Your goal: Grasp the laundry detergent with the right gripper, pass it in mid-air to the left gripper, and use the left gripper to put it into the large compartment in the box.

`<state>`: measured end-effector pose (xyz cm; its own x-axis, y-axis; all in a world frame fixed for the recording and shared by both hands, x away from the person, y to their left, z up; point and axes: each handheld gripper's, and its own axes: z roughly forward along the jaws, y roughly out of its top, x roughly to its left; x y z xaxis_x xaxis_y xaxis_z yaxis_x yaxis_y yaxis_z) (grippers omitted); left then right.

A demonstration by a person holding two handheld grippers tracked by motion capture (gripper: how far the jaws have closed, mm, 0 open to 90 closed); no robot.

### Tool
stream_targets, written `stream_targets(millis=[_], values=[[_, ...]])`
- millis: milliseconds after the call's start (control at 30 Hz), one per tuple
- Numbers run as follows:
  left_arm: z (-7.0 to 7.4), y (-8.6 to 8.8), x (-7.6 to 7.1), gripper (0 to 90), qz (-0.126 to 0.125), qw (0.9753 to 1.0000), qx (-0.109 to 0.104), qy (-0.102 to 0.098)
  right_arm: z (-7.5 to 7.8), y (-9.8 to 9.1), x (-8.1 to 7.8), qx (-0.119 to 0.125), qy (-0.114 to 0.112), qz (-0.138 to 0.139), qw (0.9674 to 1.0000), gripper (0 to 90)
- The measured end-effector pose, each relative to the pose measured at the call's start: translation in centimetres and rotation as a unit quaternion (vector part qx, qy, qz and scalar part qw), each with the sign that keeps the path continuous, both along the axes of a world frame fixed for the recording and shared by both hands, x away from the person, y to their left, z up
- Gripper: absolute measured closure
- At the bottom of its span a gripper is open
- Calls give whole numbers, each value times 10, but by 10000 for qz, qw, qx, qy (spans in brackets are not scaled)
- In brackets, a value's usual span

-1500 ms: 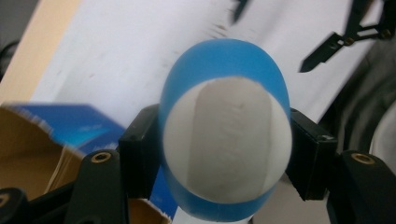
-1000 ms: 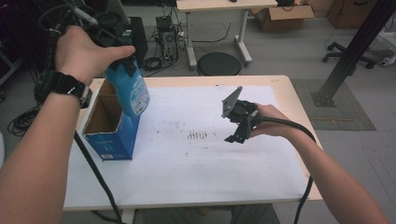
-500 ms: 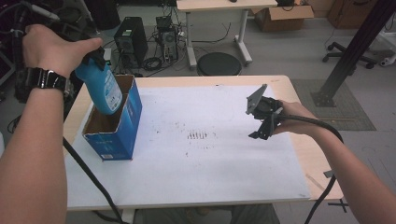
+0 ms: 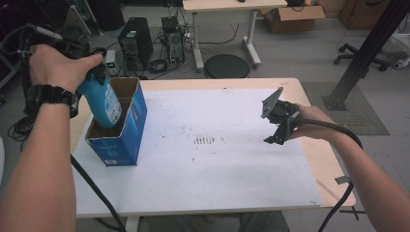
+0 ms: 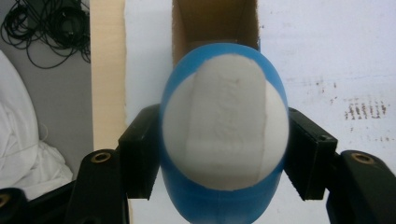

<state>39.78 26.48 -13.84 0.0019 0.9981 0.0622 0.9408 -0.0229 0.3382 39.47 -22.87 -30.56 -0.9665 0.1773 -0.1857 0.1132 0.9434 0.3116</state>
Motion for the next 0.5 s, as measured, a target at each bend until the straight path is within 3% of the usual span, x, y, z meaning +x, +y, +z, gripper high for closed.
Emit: stream_targets(millis=[500], values=[[-54,4,10,381,28,9996,-88,264,-3,2,2,16,40,-27,10000,125]])
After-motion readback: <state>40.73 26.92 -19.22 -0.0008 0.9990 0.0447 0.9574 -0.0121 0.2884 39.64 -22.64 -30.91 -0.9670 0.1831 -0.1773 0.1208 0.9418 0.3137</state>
